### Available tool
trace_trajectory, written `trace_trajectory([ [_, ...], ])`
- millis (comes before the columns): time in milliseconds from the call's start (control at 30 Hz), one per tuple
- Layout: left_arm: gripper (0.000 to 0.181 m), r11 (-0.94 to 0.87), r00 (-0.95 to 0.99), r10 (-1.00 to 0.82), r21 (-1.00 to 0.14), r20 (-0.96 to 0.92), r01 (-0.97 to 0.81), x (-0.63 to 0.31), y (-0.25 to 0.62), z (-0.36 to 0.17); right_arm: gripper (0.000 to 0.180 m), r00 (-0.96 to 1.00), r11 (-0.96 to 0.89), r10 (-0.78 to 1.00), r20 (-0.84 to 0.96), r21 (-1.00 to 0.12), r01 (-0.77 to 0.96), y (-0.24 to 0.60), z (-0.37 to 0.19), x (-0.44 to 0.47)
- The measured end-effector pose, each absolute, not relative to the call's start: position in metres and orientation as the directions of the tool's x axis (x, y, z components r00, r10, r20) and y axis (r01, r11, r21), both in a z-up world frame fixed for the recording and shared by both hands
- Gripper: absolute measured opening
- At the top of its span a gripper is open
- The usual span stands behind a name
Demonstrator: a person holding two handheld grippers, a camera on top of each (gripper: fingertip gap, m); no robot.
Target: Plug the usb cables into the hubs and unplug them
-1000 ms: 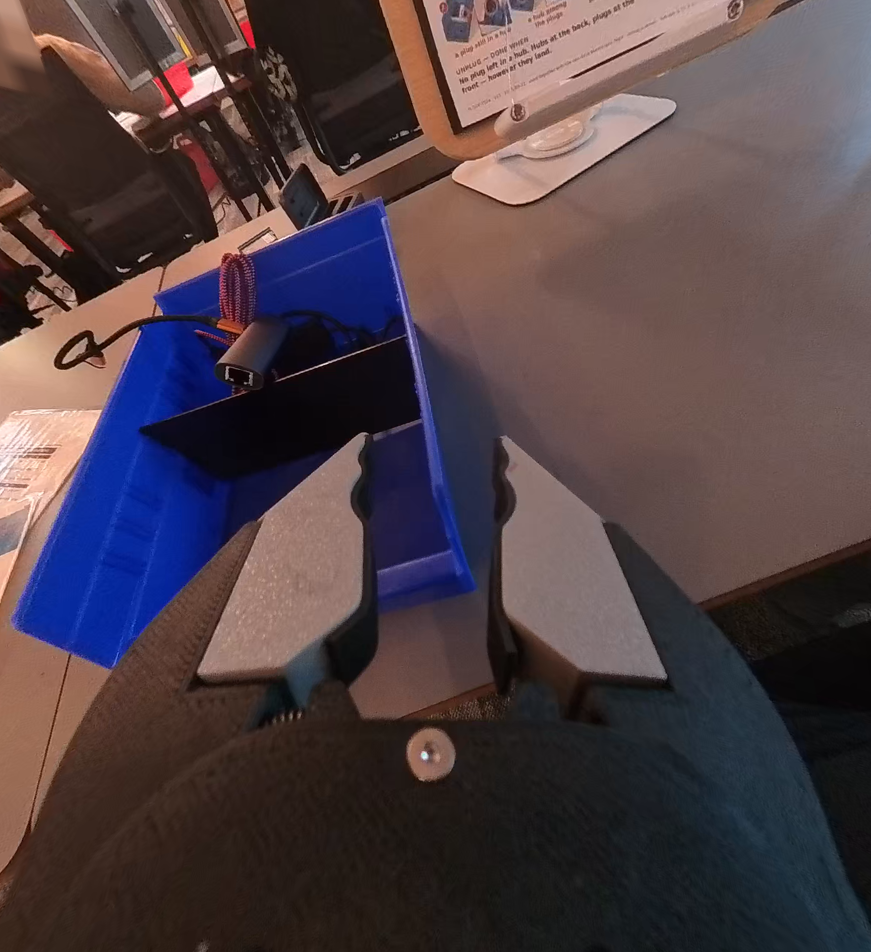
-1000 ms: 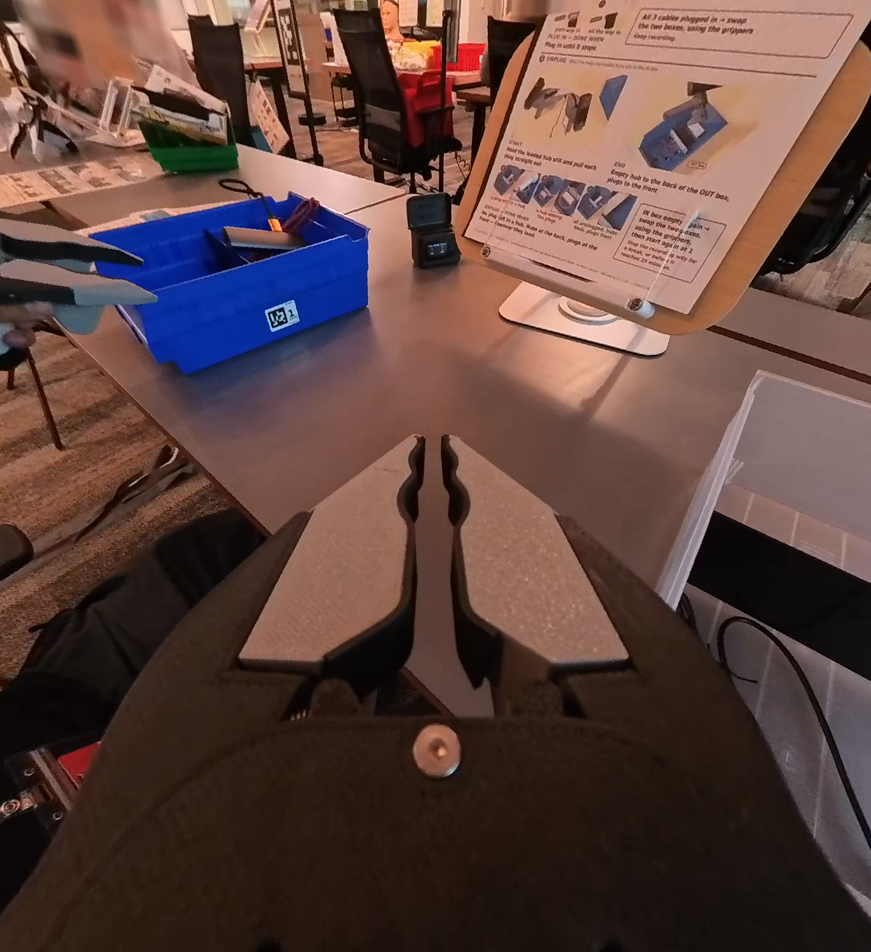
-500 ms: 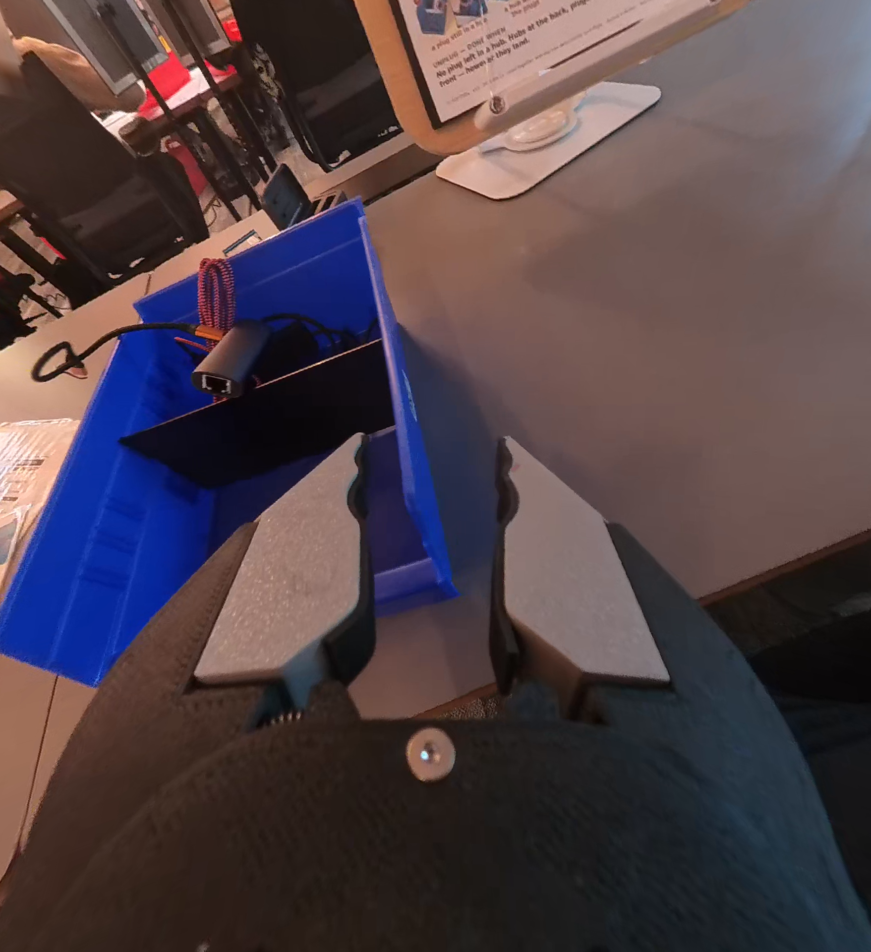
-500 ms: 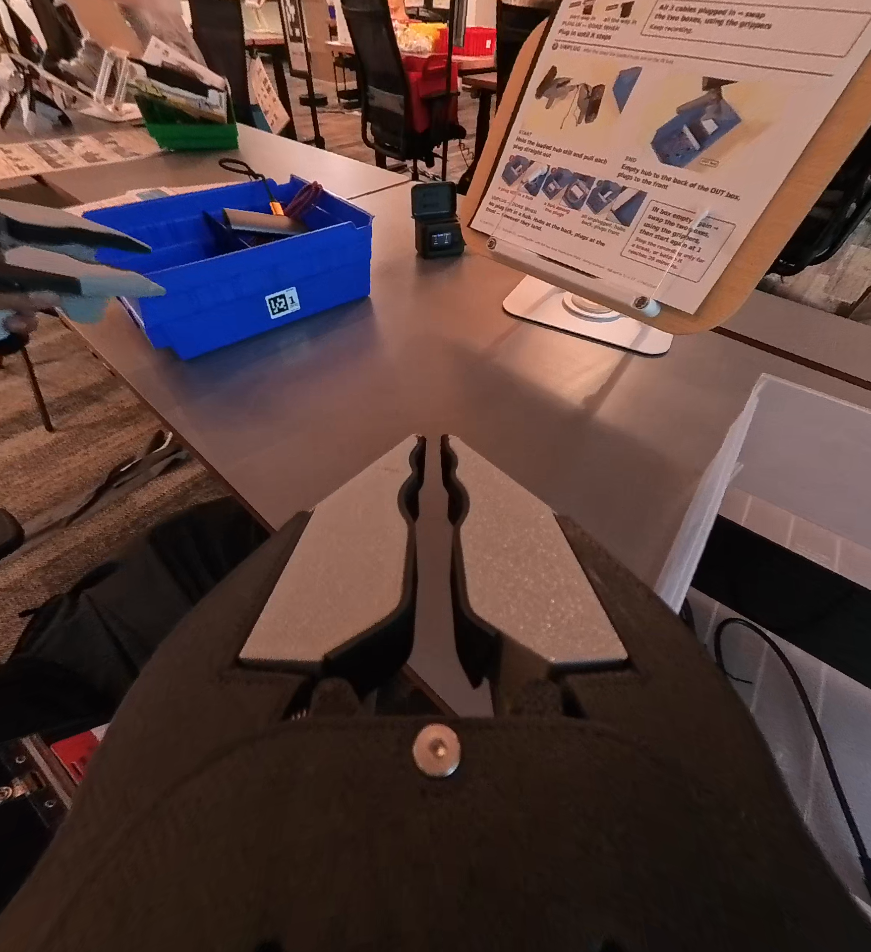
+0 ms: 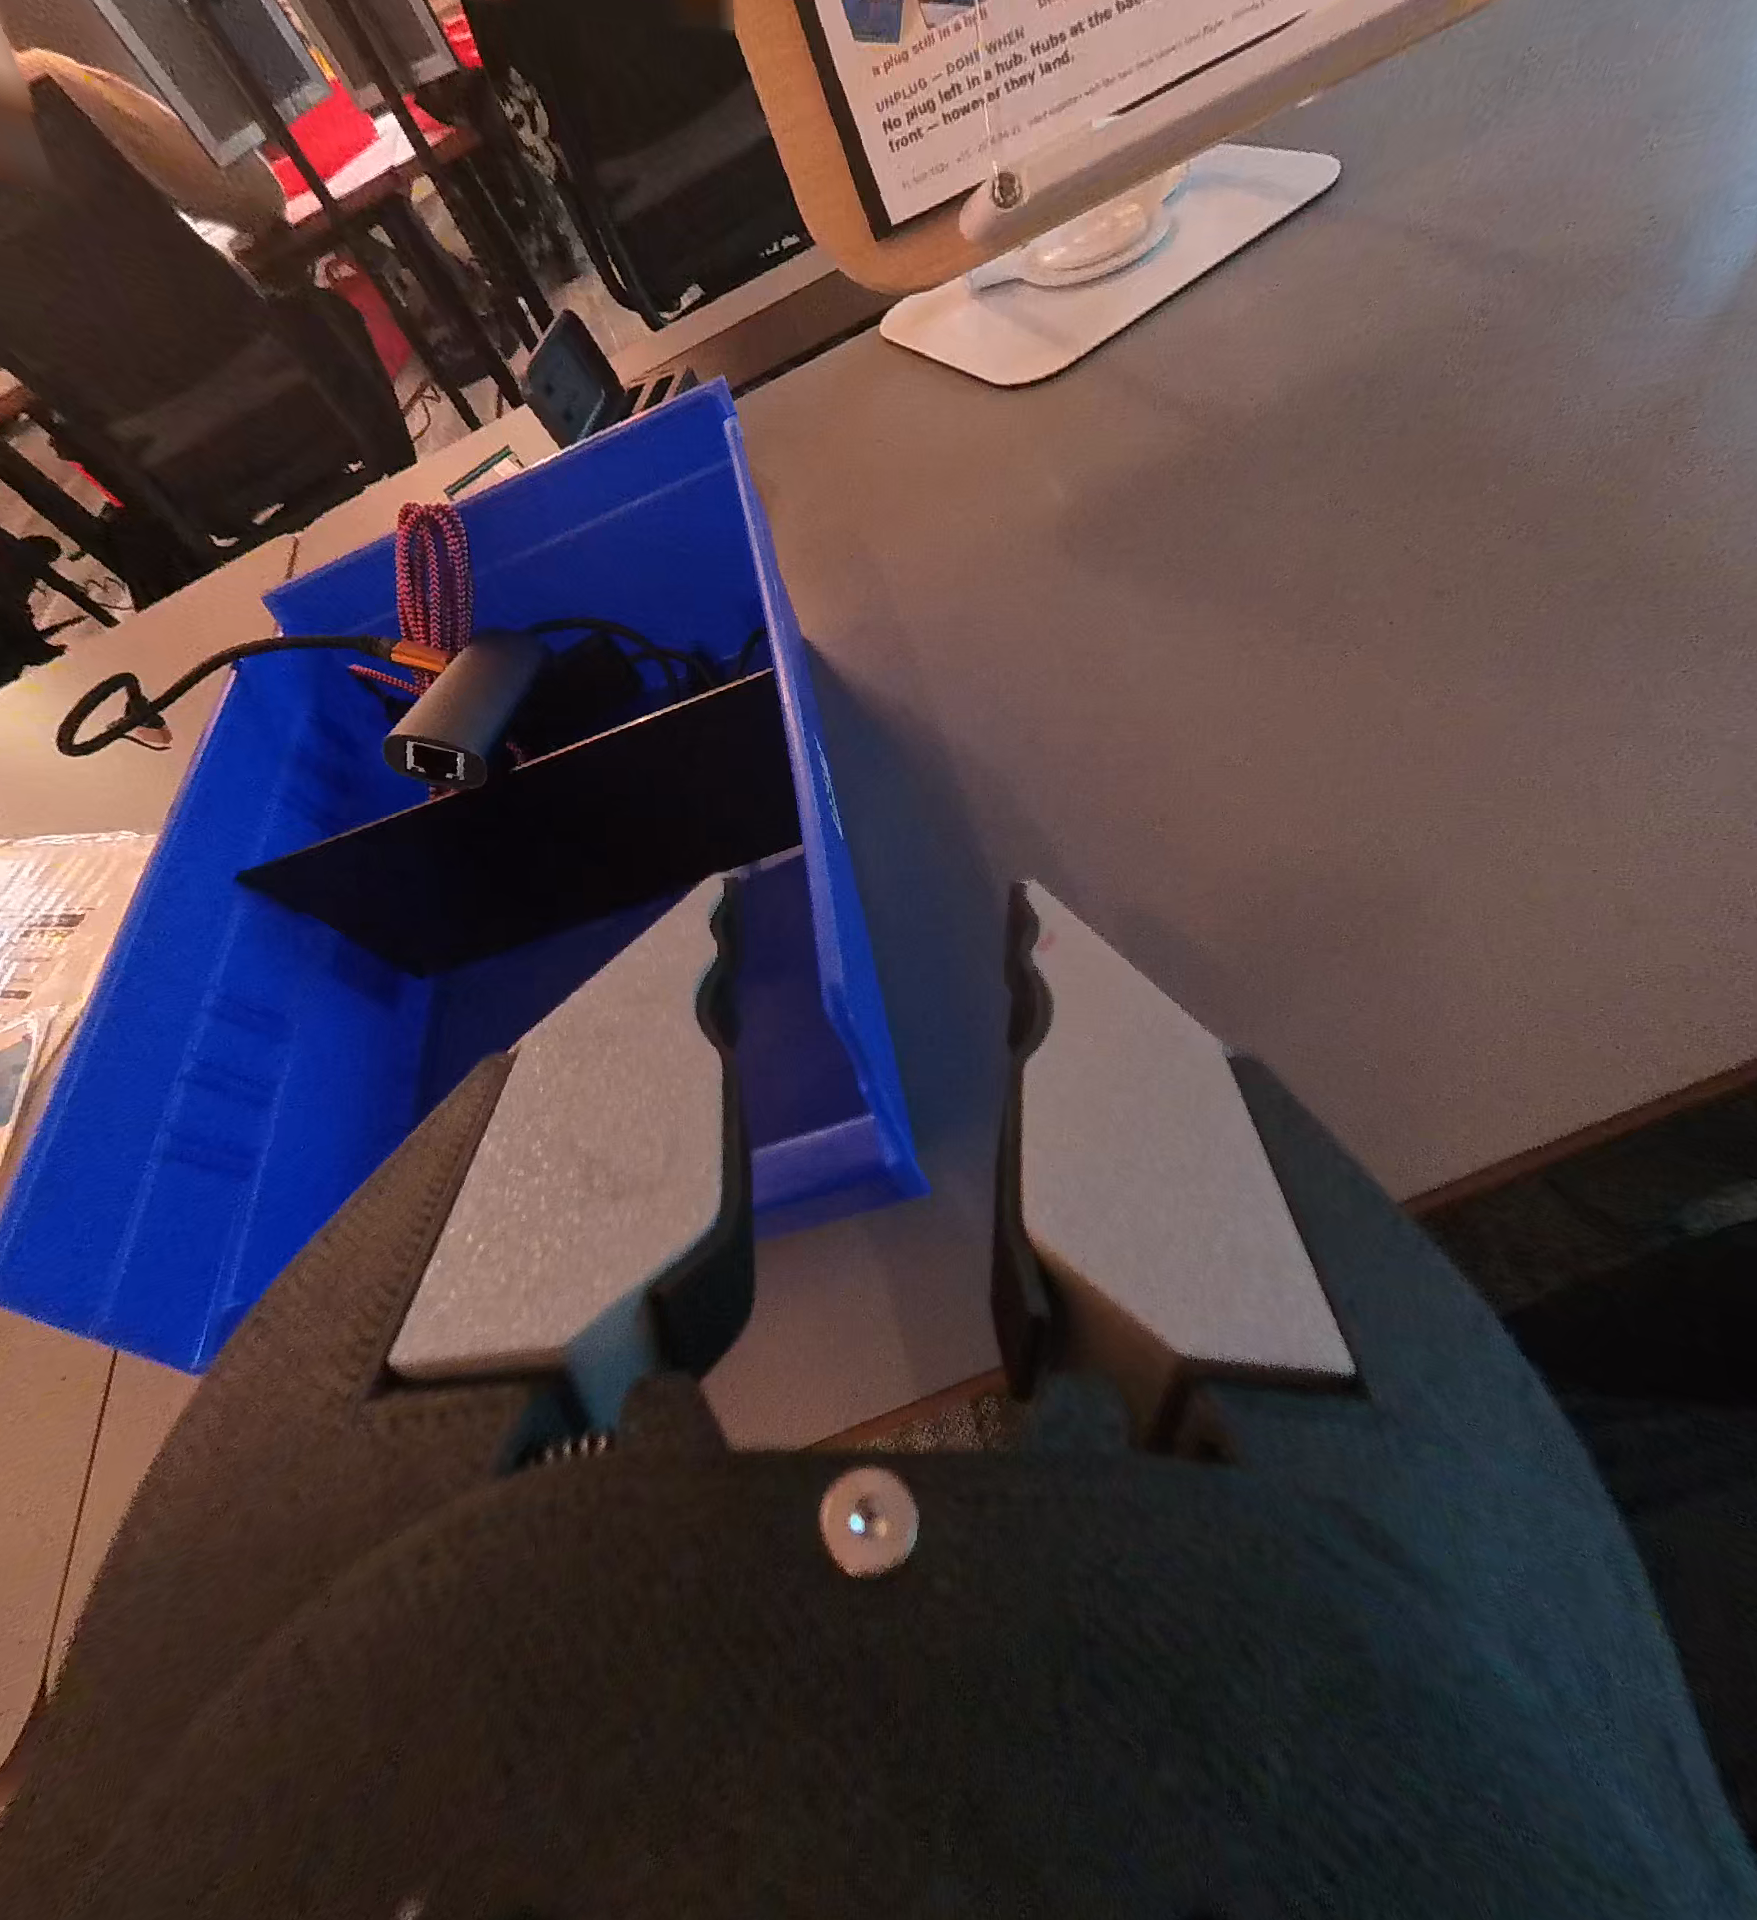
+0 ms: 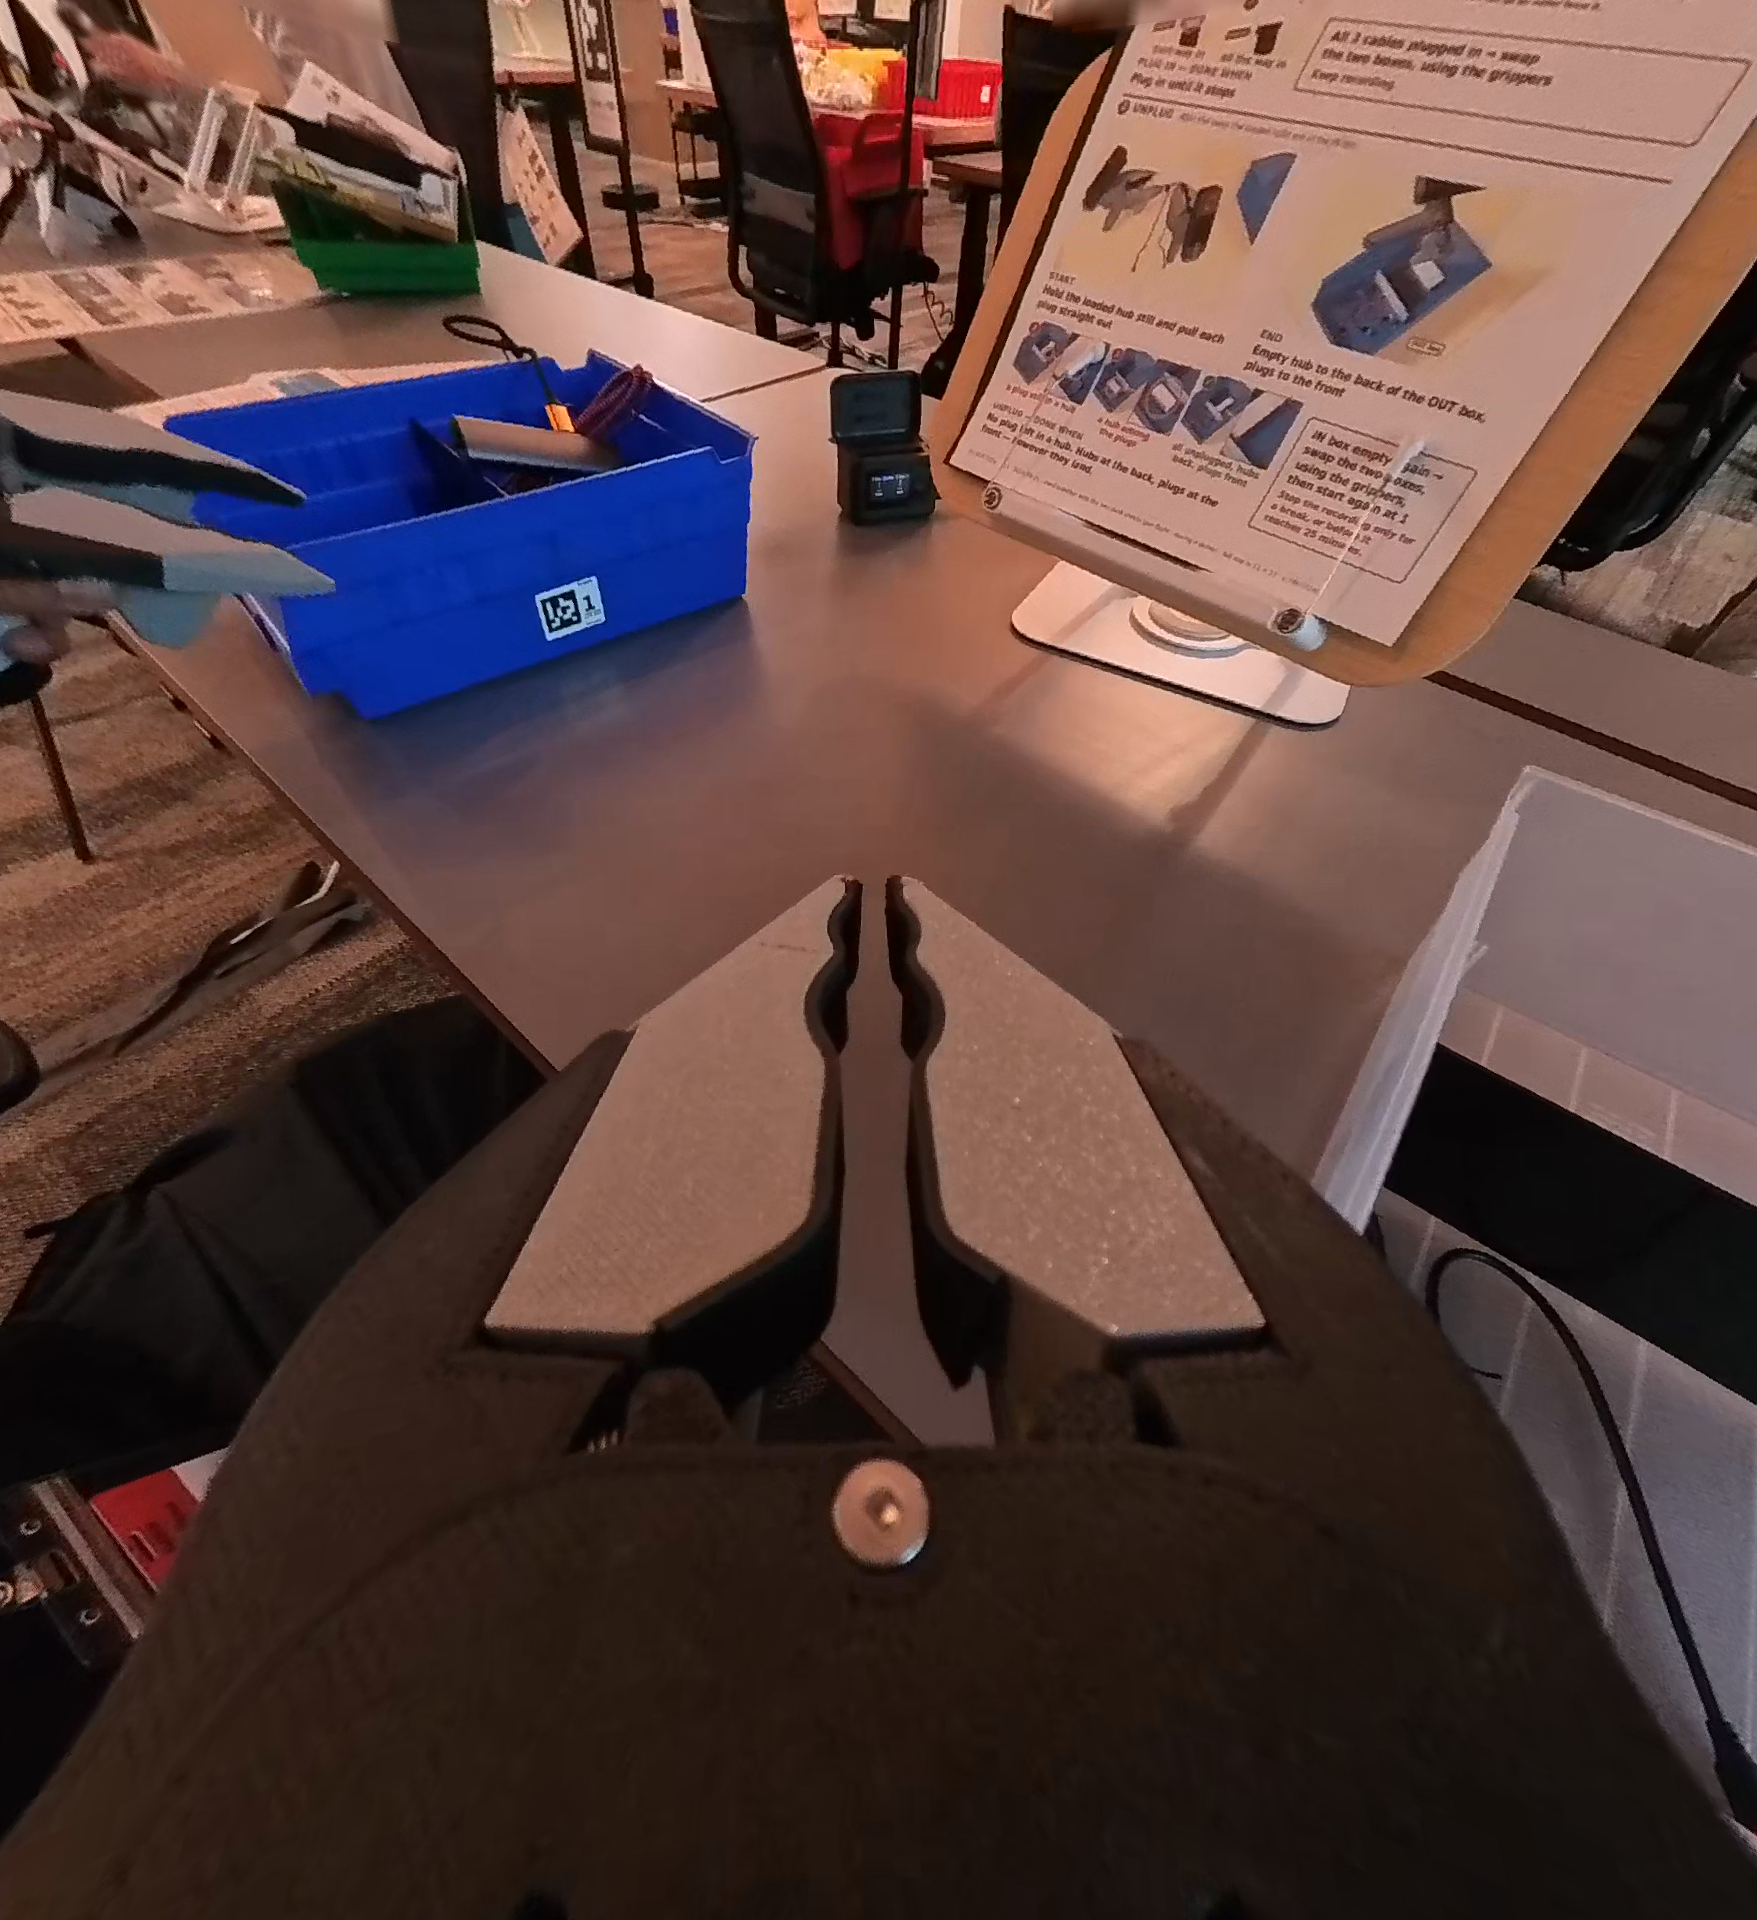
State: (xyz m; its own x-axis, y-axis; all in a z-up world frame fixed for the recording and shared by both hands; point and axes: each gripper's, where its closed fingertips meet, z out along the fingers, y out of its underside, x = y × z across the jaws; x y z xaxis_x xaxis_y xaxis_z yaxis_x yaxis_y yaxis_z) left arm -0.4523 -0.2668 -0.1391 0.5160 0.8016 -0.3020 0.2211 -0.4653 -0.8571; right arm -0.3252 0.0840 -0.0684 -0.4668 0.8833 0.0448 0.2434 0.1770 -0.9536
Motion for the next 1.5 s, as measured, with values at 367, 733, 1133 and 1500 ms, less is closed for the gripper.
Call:
trace_trajectory([
  [367, 0.048, -0.453, 0.502, 0.813, -0.863, -0.297, 0.224, -0.453, -0.273, -0.136, 0.002, -0.475, 0.189, 0.878, 0.058, -0.954, 0.233, 0.08, -0.066, -0.322],
  [733, 0.054, -0.371, 0.424, 0.875, -0.886, -0.233, 0.277, -0.457, -0.32, -0.128, 0.022, -0.471, 0.176, 0.882, 0.011, -0.935, 0.308, 0.077, -0.081, -0.326],
  [1133, 0.05, -0.263, 0.345, 0.924, -0.93, -0.166, 0.256, -0.456, -0.365, -0.11, 0.077, -0.506, 0.146, 0.853, -0.131, -0.87, 0.472, 0.015, -0.16, -0.364],
  [1500, 0.044, -0.19, 0.429, 0.901, -0.951, -0.07, 0.243, -0.473, -0.349, -0.105, 0.068, -0.429, 0.234, 0.903, 0.021, -0.862, 0.449, 0.031, -0.204, -0.454],
])
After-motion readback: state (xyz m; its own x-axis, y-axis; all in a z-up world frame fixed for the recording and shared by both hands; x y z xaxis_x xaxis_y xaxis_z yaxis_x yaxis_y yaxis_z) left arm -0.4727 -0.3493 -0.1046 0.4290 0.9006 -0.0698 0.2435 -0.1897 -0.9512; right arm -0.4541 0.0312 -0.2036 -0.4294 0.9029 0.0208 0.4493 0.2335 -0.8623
